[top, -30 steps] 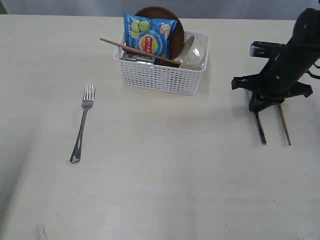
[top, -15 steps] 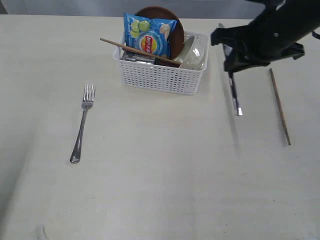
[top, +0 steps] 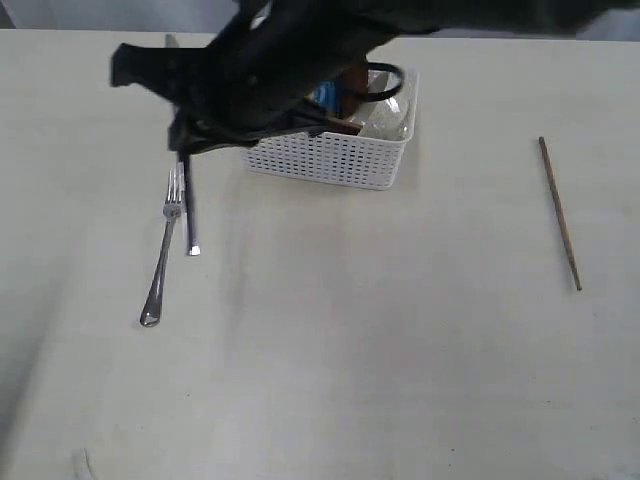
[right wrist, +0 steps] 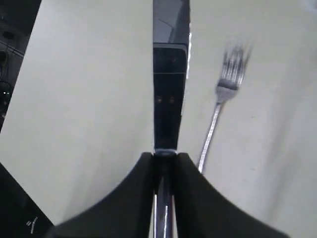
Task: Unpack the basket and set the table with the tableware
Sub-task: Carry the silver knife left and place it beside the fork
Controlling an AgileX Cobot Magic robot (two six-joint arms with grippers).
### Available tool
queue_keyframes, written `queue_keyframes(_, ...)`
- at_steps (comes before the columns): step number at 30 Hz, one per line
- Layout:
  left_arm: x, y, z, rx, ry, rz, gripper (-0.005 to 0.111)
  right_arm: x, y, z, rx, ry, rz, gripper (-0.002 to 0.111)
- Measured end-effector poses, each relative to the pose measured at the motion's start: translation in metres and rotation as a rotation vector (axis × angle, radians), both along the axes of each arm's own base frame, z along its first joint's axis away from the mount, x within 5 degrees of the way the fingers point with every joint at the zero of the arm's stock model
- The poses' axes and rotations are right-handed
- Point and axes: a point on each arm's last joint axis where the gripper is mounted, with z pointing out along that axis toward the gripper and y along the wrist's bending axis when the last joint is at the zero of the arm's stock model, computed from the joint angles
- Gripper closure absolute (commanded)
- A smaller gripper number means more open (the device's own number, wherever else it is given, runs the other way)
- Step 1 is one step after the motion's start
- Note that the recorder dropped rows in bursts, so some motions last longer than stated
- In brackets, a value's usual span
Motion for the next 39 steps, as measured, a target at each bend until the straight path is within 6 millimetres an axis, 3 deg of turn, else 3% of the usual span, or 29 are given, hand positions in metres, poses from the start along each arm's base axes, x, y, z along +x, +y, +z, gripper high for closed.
queue_keyframes(8,0.000,0.000,0.000,0.000,0.000,0.000,0.107,-0.001,0.091,-0.053,0.018,0.106,0.011,0.109)
queue_keyframes(13,0.000,0.000,0.000,0.000,0.000,0.000,0.107,0.004,0.120,-0.076,-0.011,0.141,-0.049,0.109)
queue_keyframes(20,0.000,0.000,0.000,0.000,0.000,0.000,0.107,0.015,0.122,-0.102,-0.137,0.166,-0.160,0.109)
queue_keyframes(39,0.000,0.000,0.000,0.000,0.000,0.000,0.107,0.016,0.119,-0.123,-0.198,0.230,-0.245,0.109)
